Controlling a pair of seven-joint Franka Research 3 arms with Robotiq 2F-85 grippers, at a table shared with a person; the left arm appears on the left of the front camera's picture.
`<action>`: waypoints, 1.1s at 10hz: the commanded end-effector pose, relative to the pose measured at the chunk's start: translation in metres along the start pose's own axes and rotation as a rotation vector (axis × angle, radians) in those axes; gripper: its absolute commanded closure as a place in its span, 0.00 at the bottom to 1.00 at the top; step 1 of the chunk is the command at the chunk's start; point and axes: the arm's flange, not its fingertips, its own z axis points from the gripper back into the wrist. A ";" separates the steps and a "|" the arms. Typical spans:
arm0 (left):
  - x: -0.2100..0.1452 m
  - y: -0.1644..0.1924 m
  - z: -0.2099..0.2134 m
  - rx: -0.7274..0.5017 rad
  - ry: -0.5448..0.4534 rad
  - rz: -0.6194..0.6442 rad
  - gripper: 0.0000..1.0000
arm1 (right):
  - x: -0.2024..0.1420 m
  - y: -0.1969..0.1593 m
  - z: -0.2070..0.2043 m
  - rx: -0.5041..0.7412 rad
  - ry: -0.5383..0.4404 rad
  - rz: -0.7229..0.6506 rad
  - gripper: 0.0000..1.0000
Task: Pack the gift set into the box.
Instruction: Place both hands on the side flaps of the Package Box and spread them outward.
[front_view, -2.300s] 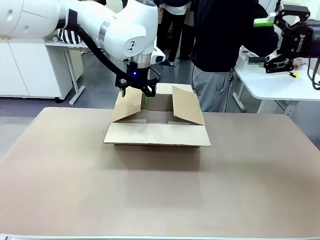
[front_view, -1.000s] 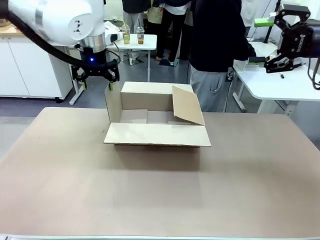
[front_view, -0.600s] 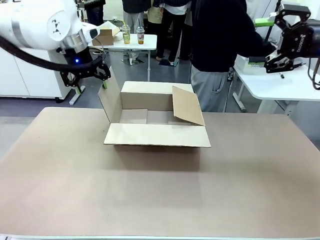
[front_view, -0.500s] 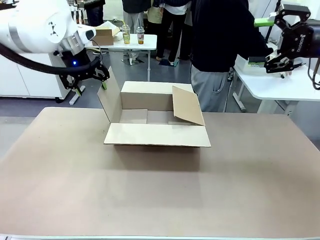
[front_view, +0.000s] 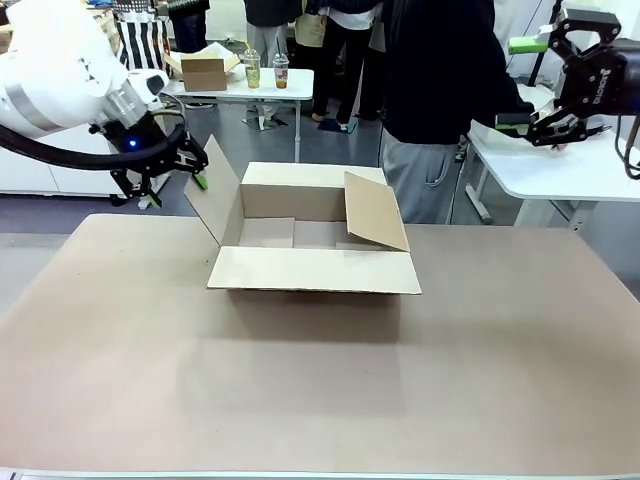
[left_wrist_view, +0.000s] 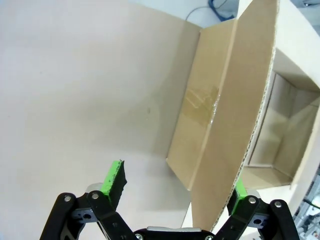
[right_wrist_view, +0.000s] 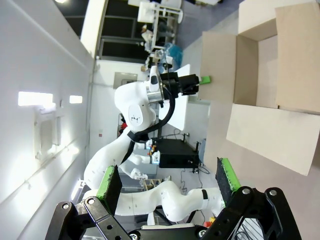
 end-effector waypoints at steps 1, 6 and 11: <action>-0.006 0.023 0.005 -0.083 -0.003 0.017 0.00 | 0.002 0.001 -0.002 0.008 0.001 0.027 0.00; 0.001 0.008 0.001 -0.027 0.002 0.019 0.00 | 0.002 0.001 -0.002 0.008 0.001 0.027 0.00; 0.001 0.008 0.001 -0.027 0.002 0.019 0.00 | 0.055 0.017 -0.130 -0.714 0.184 0.169 0.00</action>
